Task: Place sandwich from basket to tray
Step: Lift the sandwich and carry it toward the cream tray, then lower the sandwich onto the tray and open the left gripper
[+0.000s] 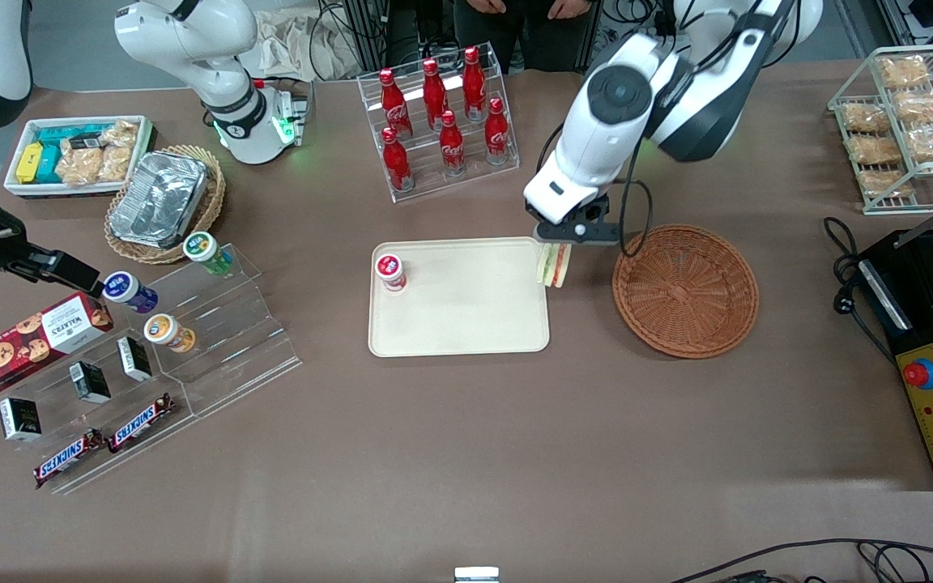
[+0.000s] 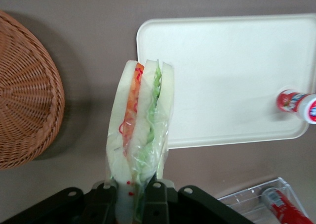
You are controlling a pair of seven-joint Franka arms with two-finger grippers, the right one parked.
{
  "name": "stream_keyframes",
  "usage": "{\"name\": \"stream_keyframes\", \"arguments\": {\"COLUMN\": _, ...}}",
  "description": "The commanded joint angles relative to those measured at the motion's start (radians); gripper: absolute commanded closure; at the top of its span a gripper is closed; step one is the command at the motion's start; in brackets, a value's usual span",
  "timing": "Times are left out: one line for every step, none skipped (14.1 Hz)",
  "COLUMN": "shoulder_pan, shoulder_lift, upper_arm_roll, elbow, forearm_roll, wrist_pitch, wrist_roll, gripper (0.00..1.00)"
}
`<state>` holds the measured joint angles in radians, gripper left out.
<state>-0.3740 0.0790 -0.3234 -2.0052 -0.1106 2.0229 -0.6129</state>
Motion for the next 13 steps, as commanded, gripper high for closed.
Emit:
{"name": "stream_keyframes", "arguments": {"shoulder_pan": -0.039, "shoulder_lift": 0.070, "upper_arm_roll": 0.009, "elbow": 0.008, "forearm_roll": 0.052, "wrist_pitch": 0.061, "wrist_roll": -0.022, "gripper": 1.00}}
{"name": "stream_keyframes", "arguments": {"shoulder_pan": -0.042, "shoulder_lift": 0.094, "upper_arm_roll": 0.007, "elbow": 0.008, "forearm_roll": 0.075, "wrist_pitch": 0.098, "wrist_roll": -0.065, "gripper": 1.00}}
{"name": "stream_keyframes", "arguments": {"shoulder_pan": -0.058, "shoulder_lift": 0.123, "upper_arm_roll": 0.007, "elbow": 0.009, "forearm_roll": 0.107, "wrist_pitch": 0.137, "wrist_roll": -0.097, "gripper": 1.00}}
{"name": "stream_keyframes", "arguments": {"shoulder_pan": -0.069, "shoulder_lift": 0.151, "upper_arm_roll": 0.009, "elbow": 0.010, "forearm_roll": 0.129, "wrist_pitch": 0.170, "wrist_roll": -0.129, "gripper": 1.00}}
{"name": "stream_keyframes", "arguments": {"shoulder_pan": -0.072, "shoulder_lift": 0.171, "upper_arm_roll": 0.009, "elbow": 0.008, "forearm_roll": 0.137, "wrist_pitch": 0.195, "wrist_roll": -0.145, "gripper": 1.00}}
{"name": "stream_keyframes", "arguments": {"shoulder_pan": -0.072, "shoulder_lift": 0.189, "upper_arm_roll": 0.010, "elbow": 0.008, "forearm_roll": 0.135, "wrist_pitch": 0.206, "wrist_roll": -0.145, "gripper": 1.00}}
{"name": "stream_keyframes", "arguments": {"shoulder_pan": -0.074, "shoulder_lift": 0.211, "upper_arm_roll": 0.011, "elbow": 0.014, "forearm_roll": 0.137, "wrist_pitch": 0.209, "wrist_roll": -0.145, "gripper": 1.00}}
{"name": "stream_keyframes", "arguments": {"shoulder_pan": -0.075, "shoulder_lift": 0.232, "upper_arm_roll": 0.011, "elbow": 0.017, "forearm_roll": 0.146, "wrist_pitch": 0.212, "wrist_roll": -0.146, "gripper": 1.00}}
{"name": "stream_keyframes", "arguments": {"shoulder_pan": -0.077, "shoulder_lift": 0.248, "upper_arm_roll": 0.011, "elbow": 0.017, "forearm_roll": 0.169, "wrist_pitch": 0.229, "wrist_roll": -0.157, "gripper": 1.00}}
{"name": "stream_keyframes", "arguments": {"shoulder_pan": -0.078, "shoulder_lift": 0.266, "upper_arm_roll": 0.011, "elbow": 0.016, "forearm_roll": 0.186, "wrist_pitch": 0.253, "wrist_roll": -0.177, "gripper": 1.00}}
{"name": "stream_keyframes", "arguments": {"shoulder_pan": -0.080, "shoulder_lift": 0.286, "upper_arm_roll": 0.011, "elbow": 0.016, "forearm_roll": 0.207, "wrist_pitch": 0.270, "wrist_roll": -0.206, "gripper": 1.00}}
{"name": "stream_keyframes", "arguments": {"shoulder_pan": -0.080, "shoulder_lift": 0.303, "upper_arm_roll": 0.011, "elbow": 0.016, "forearm_roll": 0.233, "wrist_pitch": 0.286, "wrist_roll": -0.229, "gripper": 1.00}}
{"name": "stream_keyframes", "arguments": {"shoulder_pan": -0.082, "shoulder_lift": 0.317, "upper_arm_roll": 0.011, "elbow": 0.017, "forearm_roll": 0.247, "wrist_pitch": 0.301, "wrist_roll": -0.252, "gripper": 1.00}}
